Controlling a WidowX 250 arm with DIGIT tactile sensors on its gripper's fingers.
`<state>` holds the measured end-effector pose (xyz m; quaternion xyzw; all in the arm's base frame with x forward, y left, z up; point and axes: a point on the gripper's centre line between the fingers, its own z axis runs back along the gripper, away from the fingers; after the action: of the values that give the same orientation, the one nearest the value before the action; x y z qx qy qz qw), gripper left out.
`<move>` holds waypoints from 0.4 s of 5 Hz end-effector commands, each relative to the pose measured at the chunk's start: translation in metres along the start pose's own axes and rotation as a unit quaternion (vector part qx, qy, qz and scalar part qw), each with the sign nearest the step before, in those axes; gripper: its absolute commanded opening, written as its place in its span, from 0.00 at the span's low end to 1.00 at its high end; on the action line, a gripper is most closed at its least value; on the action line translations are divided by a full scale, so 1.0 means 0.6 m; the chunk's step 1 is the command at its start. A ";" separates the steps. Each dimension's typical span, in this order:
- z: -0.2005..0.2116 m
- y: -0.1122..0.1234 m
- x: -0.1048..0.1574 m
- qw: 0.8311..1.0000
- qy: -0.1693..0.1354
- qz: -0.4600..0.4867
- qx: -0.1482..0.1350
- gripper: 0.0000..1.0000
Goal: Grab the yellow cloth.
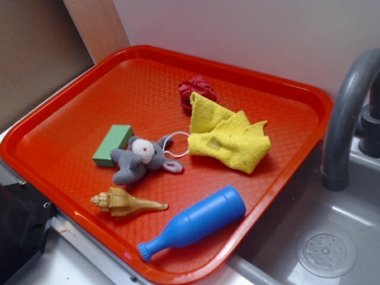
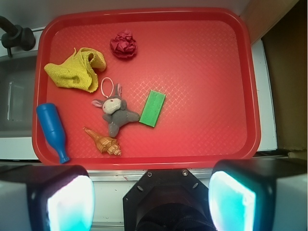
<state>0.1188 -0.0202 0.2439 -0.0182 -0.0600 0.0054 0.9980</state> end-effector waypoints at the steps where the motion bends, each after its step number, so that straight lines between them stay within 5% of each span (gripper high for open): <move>1: 0.000 0.000 0.000 1.000 0.000 0.000 0.000 1.00; 2: -0.001 -0.014 0.009 0.998 0.015 -0.060 -0.020 1.00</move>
<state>0.1215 -0.0273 0.2373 -0.0329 -0.0351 -0.0495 0.9976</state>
